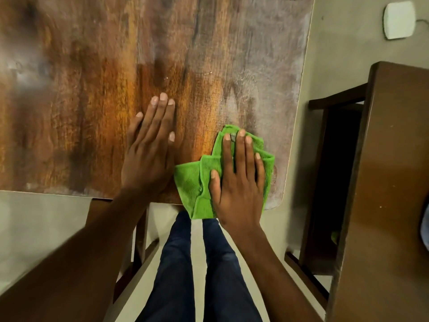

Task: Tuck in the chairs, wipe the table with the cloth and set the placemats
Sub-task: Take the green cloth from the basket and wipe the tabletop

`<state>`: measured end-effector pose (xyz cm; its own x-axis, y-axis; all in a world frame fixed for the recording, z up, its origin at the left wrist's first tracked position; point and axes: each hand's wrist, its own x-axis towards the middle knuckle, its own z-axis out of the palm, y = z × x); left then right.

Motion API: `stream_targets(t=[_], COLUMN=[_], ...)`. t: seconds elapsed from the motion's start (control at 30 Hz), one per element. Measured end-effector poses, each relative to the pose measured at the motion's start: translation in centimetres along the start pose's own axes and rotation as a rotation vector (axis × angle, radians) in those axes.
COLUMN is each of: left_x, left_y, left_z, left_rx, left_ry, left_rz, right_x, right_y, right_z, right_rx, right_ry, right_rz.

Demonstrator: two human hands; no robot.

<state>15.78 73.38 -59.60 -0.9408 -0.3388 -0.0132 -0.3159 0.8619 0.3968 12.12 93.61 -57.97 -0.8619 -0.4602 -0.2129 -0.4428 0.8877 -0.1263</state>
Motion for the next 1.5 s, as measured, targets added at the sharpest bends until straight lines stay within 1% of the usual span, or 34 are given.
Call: stream_targets(t=[0.1, 0.23, 0.3, 0.43, 0.5, 0.57, 0.67, 0.8, 0.9, 0.97, 1.03, 1.1, 1.17, 1.27, 1.33, 1.4, 1.5], left_x=[0.0, -0.3, -0.3, -0.1, 0.0, 0.0, 0.2, 0.1, 0.0, 0.0, -0.1, -0.1, 0.0, 0.1, 0.1, 0.1, 0.1], left_y=[0.2, 0.2, 0.2, 0.5, 0.6, 0.7, 0.7, 0.6, 0.6, 0.6, 0.5, 0.4, 0.2, 0.0, 0.0, 0.0, 0.0], left_z=[0.0, 0.1, 0.0, -0.3, -0.4, -0.3, -0.1, -0.2, -0.2, -0.3, -0.1, -0.1, -0.1, -0.1, 0.0, 0.1, -0.2], left_rx=[0.008, 0.021, 0.026, 0.015, 0.010, 0.004, 0.001, 0.005, 0.011, 0.011, 0.011, 0.016, 0.023, 0.031, 0.027, 0.020, 0.006], left_ry=[0.006, 0.028, 0.041, 0.018, 0.014, 0.020, 0.028, 0.017, 0.019, 0.019, 0.023, 0.026, 0.029, 0.015, 0.010, 0.007, -0.003], left_rz=[0.000, 0.007, 0.011, -0.011, -0.018, -0.022, -0.020, -0.026, -0.014, -0.014, -0.010, -0.001, -0.002, 0.000, 0.000, -0.004, -0.006], right_x=[2.1, 8.6, 10.1, 5.9, 3.3, 1.7, 0.8, 0.0, 1.6, 5.0, 8.8, 10.6, 9.0, 3.6, 1.6, 1.9, 5.7], right_y=[0.1, 0.6, 0.5, -2.1, -3.7, -4.1, -1.2, 4.4, 5.6, 5.4, 5.1, 5.0, 5.0, 5.2, 5.3, 5.2, 5.2], right_z=[-0.3, -1.3, -1.5, -0.8, -0.4, 0.0, -0.1, -0.8, -1.5, -1.9, -2.4, -2.7, -2.4, -1.9, -1.5, -1.4, -2.0], right_rx=[-0.010, -0.020, -0.032, -0.016, 0.008, 0.032, 0.015, -0.018, -0.028, -0.034, -0.032, -0.045, -0.046, -0.038, -0.034, -0.036, -0.060], right_ry=[0.011, 0.097, 0.114, 0.024, -0.028, -0.044, -0.027, 0.015, 0.032, 0.070, 0.101, 0.105, 0.079, 0.003, -0.031, -0.037, -0.007], right_rz=[-0.008, -0.036, -0.025, -0.002, -0.040, -0.085, -0.078, 0.097, 0.058, 0.006, -0.012, -0.014, -0.026, -0.046, -0.032, -0.016, -0.065])
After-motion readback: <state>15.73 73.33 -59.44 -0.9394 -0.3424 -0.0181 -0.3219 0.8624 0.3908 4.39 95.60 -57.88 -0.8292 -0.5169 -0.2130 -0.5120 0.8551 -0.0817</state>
